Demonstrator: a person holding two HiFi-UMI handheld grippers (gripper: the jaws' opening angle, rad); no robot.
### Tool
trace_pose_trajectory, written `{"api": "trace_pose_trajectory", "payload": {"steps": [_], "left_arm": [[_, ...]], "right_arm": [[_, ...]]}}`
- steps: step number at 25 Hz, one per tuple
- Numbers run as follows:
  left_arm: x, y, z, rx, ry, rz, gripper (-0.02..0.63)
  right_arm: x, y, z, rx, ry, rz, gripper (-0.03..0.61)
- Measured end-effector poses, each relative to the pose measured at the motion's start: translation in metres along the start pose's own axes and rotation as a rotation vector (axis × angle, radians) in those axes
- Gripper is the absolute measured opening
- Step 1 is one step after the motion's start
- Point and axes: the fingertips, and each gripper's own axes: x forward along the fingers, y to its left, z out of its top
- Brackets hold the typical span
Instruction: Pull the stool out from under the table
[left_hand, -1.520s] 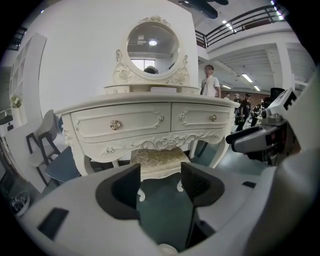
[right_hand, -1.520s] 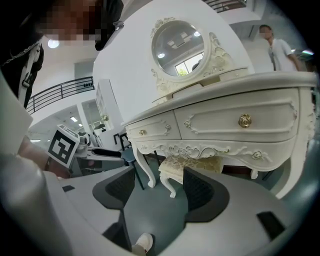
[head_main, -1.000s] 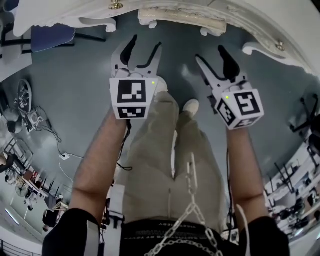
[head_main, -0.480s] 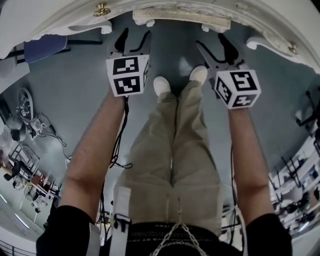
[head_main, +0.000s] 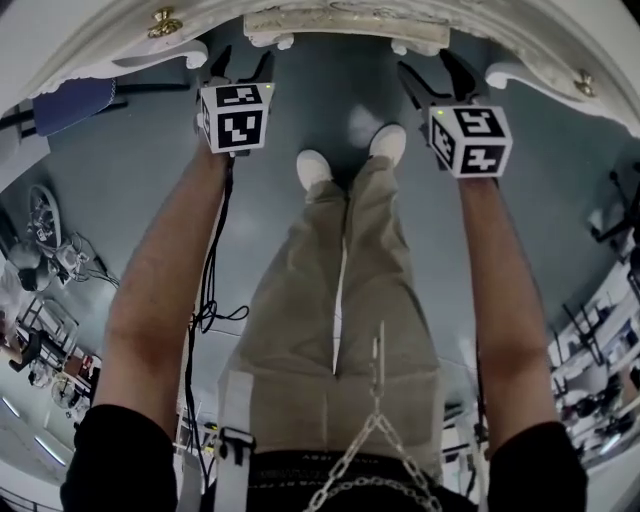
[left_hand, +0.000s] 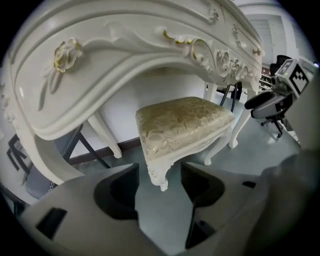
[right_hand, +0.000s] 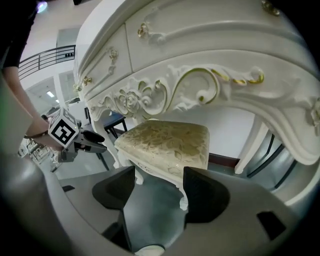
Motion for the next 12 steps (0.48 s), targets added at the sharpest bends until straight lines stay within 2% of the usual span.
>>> {"api": "trace_pose_trajectory", "payload": {"steps": [3,6,12], "left_arm": [[0.011,0.004,-0.002,0.045,0.019,-0.009,0.25],[0.027,0.011,0.001,0.129,0.028,0.0,0.252],[0.056,0.02,-0.001,0.198,0.096,0.015,0.264]], "right_arm": [[0.007,-0.013,-0.006,-0.029,0.026,-0.02,0.276],[0.02,-0.027,-0.012,-0.061,0.049,-0.039,0.276],[0.045,-0.066,-0.037,-0.12,0.146,-0.113,0.288]]}}
